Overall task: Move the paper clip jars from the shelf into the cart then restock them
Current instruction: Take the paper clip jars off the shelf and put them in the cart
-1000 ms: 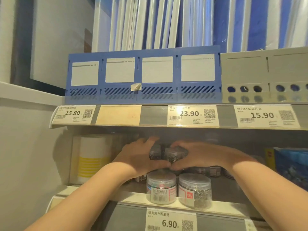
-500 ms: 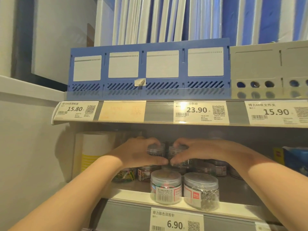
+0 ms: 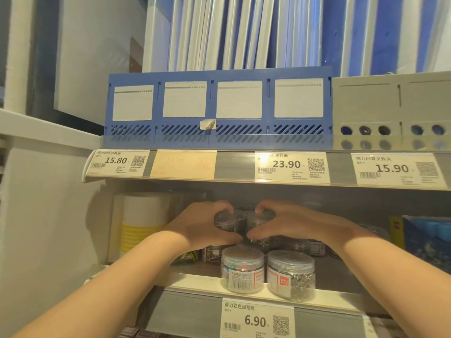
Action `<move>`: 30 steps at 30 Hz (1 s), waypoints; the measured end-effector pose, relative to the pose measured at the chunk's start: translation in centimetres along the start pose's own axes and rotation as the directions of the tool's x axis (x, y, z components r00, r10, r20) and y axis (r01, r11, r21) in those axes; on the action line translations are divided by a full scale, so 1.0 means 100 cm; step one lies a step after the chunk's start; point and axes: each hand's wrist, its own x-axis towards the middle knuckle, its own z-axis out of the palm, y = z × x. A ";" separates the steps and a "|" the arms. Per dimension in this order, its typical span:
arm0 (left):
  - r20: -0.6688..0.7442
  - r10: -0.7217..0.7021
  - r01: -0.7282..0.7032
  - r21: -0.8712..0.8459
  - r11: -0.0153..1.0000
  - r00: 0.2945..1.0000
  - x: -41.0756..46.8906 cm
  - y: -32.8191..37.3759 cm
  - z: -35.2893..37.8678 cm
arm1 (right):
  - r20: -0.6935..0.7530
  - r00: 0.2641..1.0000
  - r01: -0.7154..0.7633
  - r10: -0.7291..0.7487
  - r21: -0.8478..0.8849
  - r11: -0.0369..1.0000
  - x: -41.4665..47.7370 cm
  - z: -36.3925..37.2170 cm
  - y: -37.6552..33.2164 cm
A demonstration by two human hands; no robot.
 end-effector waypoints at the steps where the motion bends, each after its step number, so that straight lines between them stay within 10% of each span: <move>1: -0.001 0.005 -0.005 0.003 1.000 1.000 -0.001 0.001 0.000 | -0.009 1.000 -0.002 0.002 -0.007 1.000 -0.002 0.000 -0.001; 13: -0.134 0.085 -0.042 0.290 0.956 0.987 -0.014 0.019 -0.003 | -0.173 0.985 -0.029 0.014 -0.087 0.996 -0.038 -0.006 -0.014; 30: -0.175 0.226 -0.200 0.151 0.968 0.958 -0.107 0.105 0.001 | -0.203 0.978 0.036 -0.042 -0.036 0.999 -0.150 -0.023 -0.030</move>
